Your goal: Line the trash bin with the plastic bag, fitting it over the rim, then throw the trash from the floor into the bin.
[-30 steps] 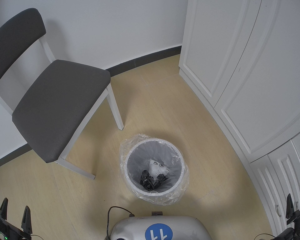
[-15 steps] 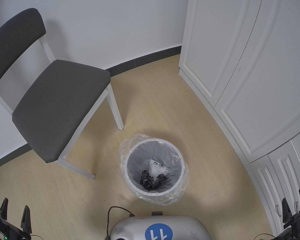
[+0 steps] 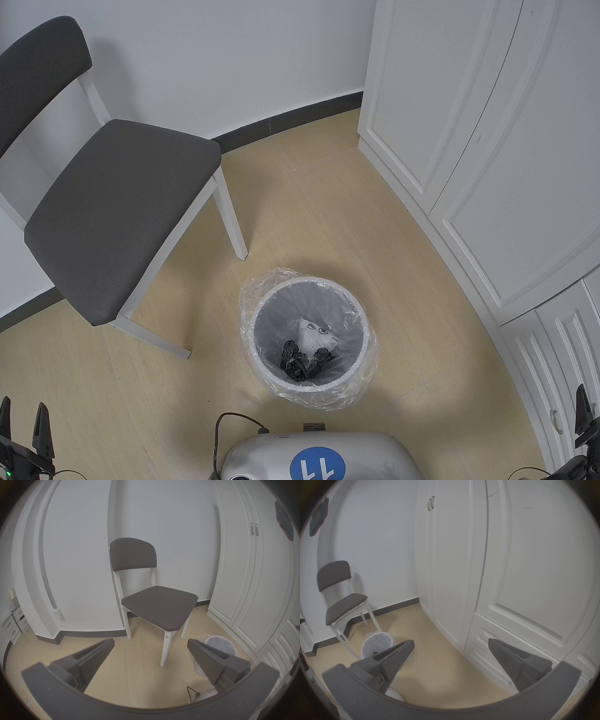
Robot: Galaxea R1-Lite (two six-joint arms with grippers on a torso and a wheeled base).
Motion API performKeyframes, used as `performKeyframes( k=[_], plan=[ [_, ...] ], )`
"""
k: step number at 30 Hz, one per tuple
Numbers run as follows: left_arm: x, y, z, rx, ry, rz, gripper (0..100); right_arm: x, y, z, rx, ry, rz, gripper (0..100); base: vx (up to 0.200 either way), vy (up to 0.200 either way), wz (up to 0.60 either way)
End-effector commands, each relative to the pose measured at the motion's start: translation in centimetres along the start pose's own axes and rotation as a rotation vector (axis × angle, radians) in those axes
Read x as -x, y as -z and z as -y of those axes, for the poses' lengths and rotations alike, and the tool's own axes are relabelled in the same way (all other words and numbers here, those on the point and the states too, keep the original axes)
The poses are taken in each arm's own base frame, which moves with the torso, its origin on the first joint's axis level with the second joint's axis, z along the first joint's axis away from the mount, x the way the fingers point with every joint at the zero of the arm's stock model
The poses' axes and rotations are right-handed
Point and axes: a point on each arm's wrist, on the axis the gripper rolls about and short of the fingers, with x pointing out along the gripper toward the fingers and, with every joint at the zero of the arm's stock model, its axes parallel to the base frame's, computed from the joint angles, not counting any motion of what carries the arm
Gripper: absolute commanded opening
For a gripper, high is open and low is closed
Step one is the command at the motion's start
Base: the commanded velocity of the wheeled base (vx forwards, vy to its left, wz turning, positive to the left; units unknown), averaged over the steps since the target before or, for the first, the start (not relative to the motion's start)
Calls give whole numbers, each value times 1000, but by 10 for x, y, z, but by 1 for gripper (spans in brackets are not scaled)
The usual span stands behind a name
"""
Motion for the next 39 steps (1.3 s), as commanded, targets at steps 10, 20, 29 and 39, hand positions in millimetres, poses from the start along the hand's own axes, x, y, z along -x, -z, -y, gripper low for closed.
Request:
performKeyframes(
  k=[10, 20, 29, 39],
  plan=[
    [0, 6, 3, -33, 152, -20, 100, 0, 5, 1, 94, 14, -5, 100, 0, 0, 0],
    [0, 6, 2, -22, 134, -18, 100, 0, 5, 1, 17, 44, -3, 100, 0, 0, 0],
    [1, 11, 4, -120, 223, -62, 100, 0, 5, -2, 21, -98, -7, 100, 0, 0, 0],
    [1, 11, 4, -120, 220, -63, 100, 1, 13, -4, 78, -228, -93, 100, 0, 0, 0]
  ],
)
